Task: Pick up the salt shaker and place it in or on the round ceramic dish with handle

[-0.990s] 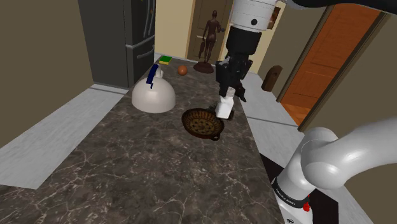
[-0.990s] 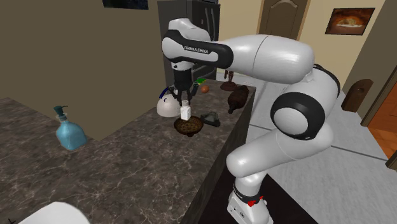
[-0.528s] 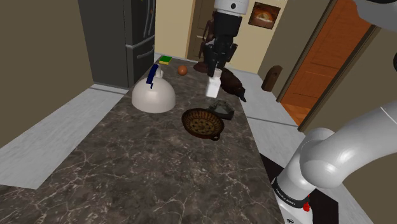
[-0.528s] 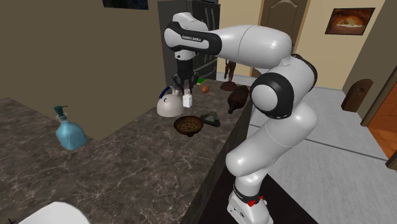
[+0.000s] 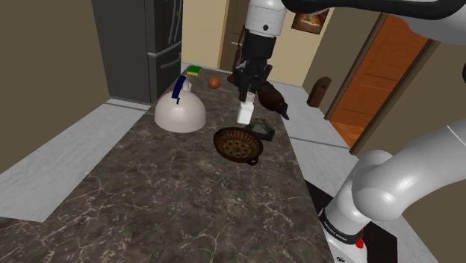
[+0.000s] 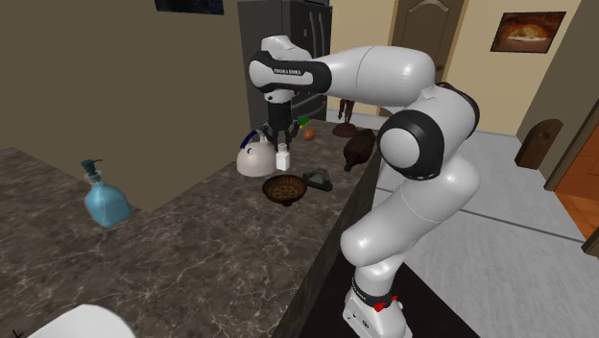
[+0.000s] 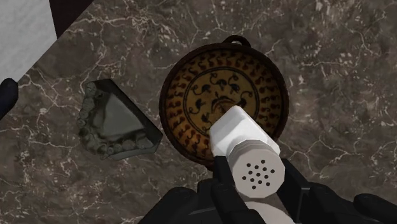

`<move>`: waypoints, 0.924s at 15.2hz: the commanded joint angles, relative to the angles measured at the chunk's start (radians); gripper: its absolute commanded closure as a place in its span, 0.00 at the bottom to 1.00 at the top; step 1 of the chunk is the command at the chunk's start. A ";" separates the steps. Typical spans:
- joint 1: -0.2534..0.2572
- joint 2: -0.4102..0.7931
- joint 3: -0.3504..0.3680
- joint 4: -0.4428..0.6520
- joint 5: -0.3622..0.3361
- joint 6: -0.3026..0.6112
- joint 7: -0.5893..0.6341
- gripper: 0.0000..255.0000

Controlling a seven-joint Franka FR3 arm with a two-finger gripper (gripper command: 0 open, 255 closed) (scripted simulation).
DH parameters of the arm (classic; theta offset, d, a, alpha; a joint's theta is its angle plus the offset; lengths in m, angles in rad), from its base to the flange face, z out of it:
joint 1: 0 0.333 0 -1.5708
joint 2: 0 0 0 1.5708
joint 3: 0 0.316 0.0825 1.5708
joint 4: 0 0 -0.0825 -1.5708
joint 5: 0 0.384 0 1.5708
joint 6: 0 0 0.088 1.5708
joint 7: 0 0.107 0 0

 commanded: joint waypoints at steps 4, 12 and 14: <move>0.002 -0.010 0.003 -0.076 0.003 0.067 -0.001 1.00; 0.006 -0.015 0.009 -0.188 0.009 0.173 -0.002 1.00; 0.006 -0.015 0.009 -0.194 0.009 0.180 -0.002 1.00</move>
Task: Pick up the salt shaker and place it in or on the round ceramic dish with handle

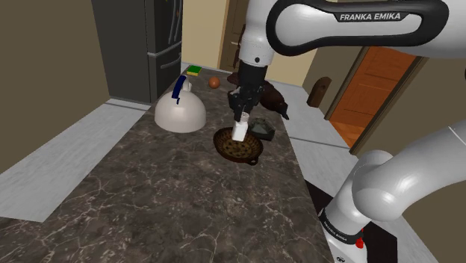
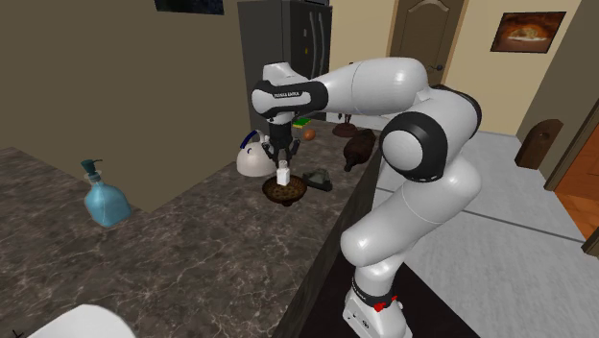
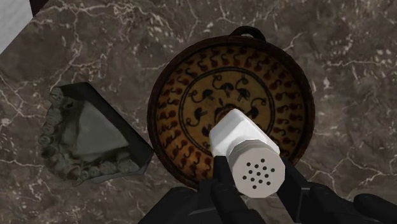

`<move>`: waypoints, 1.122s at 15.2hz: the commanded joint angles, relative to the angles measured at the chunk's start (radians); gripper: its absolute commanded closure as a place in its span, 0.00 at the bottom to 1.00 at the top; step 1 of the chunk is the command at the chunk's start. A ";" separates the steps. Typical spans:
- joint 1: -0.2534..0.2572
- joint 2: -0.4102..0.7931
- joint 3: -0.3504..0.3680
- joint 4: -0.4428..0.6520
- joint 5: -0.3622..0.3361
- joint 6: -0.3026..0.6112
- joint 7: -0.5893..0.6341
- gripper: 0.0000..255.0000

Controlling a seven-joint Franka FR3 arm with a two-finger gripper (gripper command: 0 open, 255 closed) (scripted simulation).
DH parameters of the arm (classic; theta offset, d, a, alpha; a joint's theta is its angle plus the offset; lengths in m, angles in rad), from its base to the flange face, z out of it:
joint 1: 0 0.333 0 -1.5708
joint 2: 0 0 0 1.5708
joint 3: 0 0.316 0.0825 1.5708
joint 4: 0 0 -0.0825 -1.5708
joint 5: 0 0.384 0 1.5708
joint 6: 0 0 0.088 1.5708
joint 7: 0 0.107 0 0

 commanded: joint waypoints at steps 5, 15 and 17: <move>0.000 -0.001 0.000 -0.006 0.000 0.006 0.000 1.00; -0.002 0.005 -0.004 0.099 -0.004 -0.094 0.002 0.00; -0.003 0.008 -0.005 0.129 -0.005 -0.120 0.003 0.00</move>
